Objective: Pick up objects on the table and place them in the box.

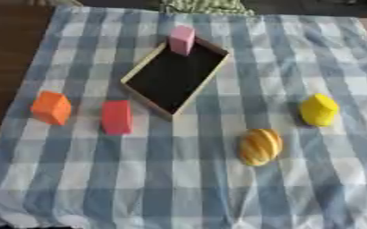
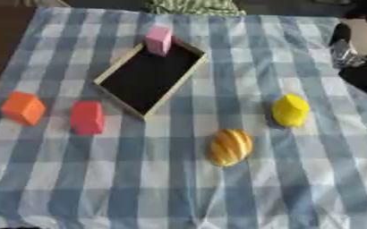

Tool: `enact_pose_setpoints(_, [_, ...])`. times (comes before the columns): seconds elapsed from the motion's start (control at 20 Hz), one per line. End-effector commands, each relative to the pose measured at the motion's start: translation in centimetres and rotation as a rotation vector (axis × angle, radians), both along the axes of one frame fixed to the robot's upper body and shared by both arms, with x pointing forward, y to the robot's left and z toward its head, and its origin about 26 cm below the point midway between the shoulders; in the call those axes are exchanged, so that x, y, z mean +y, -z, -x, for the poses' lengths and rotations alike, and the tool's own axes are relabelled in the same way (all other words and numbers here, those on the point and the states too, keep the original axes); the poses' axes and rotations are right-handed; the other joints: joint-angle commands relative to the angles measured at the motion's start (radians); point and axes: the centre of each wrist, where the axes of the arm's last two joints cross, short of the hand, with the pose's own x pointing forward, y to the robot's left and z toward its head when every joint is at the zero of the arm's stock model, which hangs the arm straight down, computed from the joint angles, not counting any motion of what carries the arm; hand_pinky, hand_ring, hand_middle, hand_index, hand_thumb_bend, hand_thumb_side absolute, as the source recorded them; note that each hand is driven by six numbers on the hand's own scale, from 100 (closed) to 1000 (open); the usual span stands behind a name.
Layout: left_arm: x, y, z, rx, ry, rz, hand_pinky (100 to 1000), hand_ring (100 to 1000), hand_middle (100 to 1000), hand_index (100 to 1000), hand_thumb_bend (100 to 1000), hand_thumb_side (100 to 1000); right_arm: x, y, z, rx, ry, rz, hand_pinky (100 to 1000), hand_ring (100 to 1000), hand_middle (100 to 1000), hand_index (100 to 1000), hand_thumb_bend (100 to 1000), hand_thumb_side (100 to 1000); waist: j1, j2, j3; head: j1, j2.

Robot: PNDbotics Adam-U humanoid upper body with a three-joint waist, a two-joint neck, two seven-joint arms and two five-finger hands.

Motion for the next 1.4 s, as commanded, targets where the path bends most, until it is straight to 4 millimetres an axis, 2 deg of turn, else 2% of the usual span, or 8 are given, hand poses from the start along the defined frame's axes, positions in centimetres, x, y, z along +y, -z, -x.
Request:
enact_pose_setpoints(0.05, [0.3, -1.1, 0.3, -0.023, -0.003, -0.043, 786, 751, 643, 790, 100, 631, -0.6, -1.1, 0.5, 0.03, -0.015, 0.168, 905, 980, 757, 866, 100, 235, -0.019, -0.017, -0.003, 0.008, 0.004])
enact_pose_setpoints(0.15, [0.3, -1.3, 0.2, -0.025, 0.0, -0.052, 786, 751, 643, 790, 100, 628, -0.8, -0.5, 0.9, 0.092, -0.032, 0.252, 912, 985, 820, 885, 100, 198, -0.025, -0.016, -0.003, 0.01, 0.004])
enact_pose_setpoints(0.4, [0.3, -1.5, 0.1, -0.026, 0.007, -0.063, 787, 752, 643, 790, 100, 625, -1.1, 0.9, 1.7, 0.26, -0.069, 0.453, 920, 983, 866, 905, 100, 232, -0.033, -0.014, 0.0, 0.003, 0.004])
enact_pose_setpoints(0.75, [0.2, -1.2, 0.1, -0.022, 0.012, -0.048, 787, 753, 643, 790, 100, 628, -1.7, -1.9, 1.2, 0.333, -0.078, 0.777, 928, 1000, 859, 912, 100, 226, -0.018, -0.01, -0.001, 0.003, 0.004])
enact_pose_setpoints(1.1, [0.1, -1.2, 0.0, -0.02, 0.022, -0.046, 787, 754, 644, 790, 100, 628, -1.5, -2.8, 0.8, 0.401, -0.08, 0.791, 932, 1000, 850, 923, 100, 215, -0.014, -0.01, -0.003, -0.003, 0.004])
enact_pose_setpoints(1.35, [0.1, -1.1, -0.1, -0.021, 0.023, -0.046, 787, 755, 644, 790, 100, 627, -1.6, -2.5, 0.4, 0.443, -0.096, 0.776, 939, 1000, 849, 935, 100, 215, -0.006, -0.007, -0.002, -0.009, 0.004])
enact_pose_setpoints(1.4, [0.1, -1.1, -0.1, -0.021, 0.024, -0.045, 787, 755, 645, 790, 100, 627, -1.6, -2.4, 0.3, 0.455, -0.1, 0.775, 939, 1000, 846, 936, 100, 238, -0.004, -0.006, -0.002, -0.01, 0.004])
